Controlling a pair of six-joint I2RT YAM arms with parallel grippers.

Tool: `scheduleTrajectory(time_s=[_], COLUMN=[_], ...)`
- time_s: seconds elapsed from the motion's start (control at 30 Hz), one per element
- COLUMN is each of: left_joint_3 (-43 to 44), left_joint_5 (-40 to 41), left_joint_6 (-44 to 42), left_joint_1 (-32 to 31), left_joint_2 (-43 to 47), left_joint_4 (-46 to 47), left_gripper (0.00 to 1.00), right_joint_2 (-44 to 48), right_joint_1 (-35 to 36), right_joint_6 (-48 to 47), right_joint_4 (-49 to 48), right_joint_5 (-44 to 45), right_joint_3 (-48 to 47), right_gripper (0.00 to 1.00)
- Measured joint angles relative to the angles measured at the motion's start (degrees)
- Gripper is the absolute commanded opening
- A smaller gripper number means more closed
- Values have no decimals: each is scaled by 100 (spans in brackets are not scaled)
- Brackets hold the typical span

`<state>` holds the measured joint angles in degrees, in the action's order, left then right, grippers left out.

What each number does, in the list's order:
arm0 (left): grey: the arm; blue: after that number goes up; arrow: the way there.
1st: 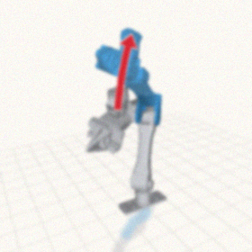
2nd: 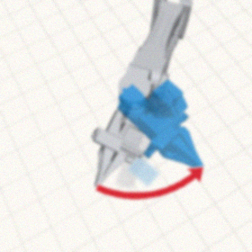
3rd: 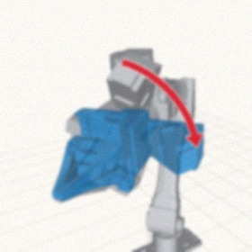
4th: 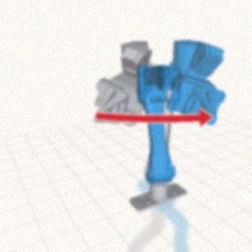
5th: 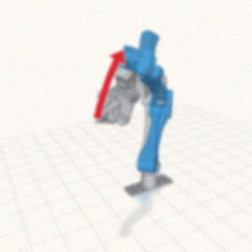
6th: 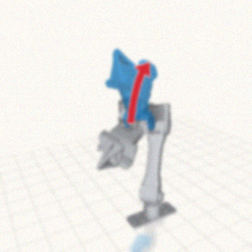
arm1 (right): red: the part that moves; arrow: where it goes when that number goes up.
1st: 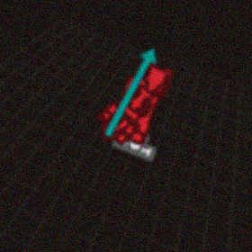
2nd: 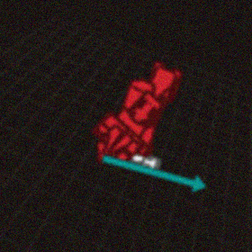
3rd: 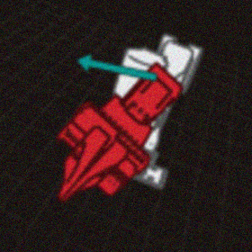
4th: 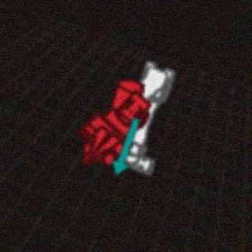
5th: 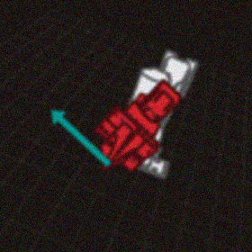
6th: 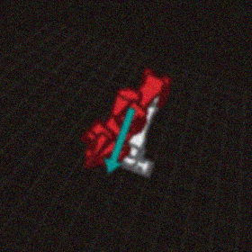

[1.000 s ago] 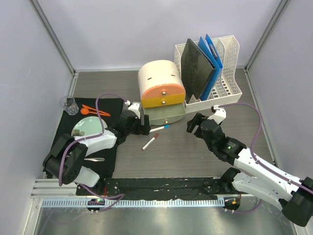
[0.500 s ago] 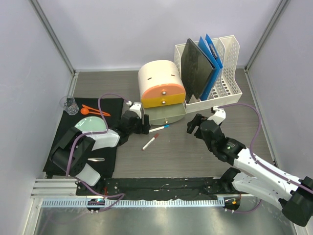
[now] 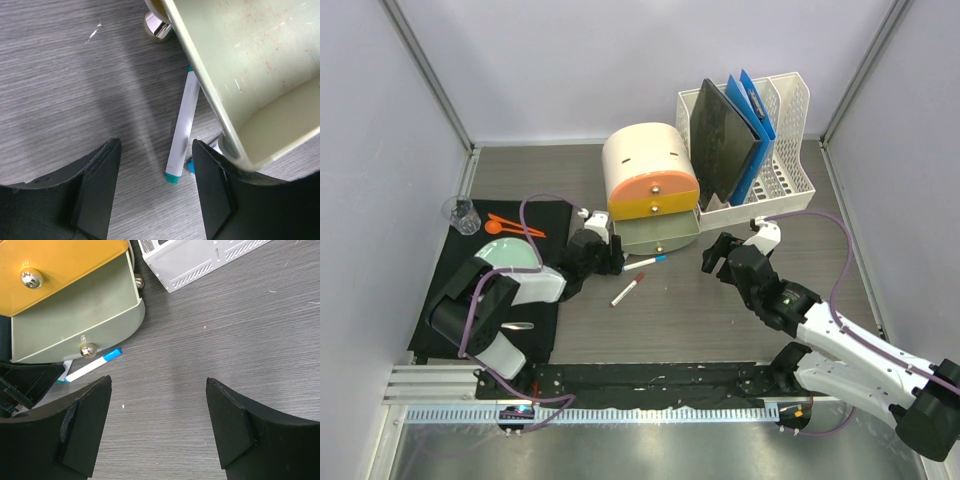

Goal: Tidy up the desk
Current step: Pick up the stationery from the center of the board.

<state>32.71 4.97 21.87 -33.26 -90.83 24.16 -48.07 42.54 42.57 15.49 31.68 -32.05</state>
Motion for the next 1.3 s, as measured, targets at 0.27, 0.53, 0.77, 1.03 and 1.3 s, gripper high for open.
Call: scheduleTrajectory(time_s=[0.27,0.53,0.77,1.03,1.3], left_joint_3=[-254,-205,-188,-125,-57], left_joint_5=[-4,39,212,501,824], left_joint_6=[15,17,15,2,26], left_joint_1=[-59,-243,-345,-542,-796], left_joint_2=[192,131,125,85,44], left_joint_4=[114,79,7,-111,-243], left_gripper=[56,47,37,33,20], right_joint_2=[-72,-72,-68,-66,-4], right_joint_1=[0,0,0,0,0], right_joint_6=[11,13,13,37,96], right_joint_4=[0,2,0,2,9], right_joint_5=[-2,-2,0,17,39], right_joint_3=[0,0,0,0,2], right_gripper=[81,81,82,82,82])
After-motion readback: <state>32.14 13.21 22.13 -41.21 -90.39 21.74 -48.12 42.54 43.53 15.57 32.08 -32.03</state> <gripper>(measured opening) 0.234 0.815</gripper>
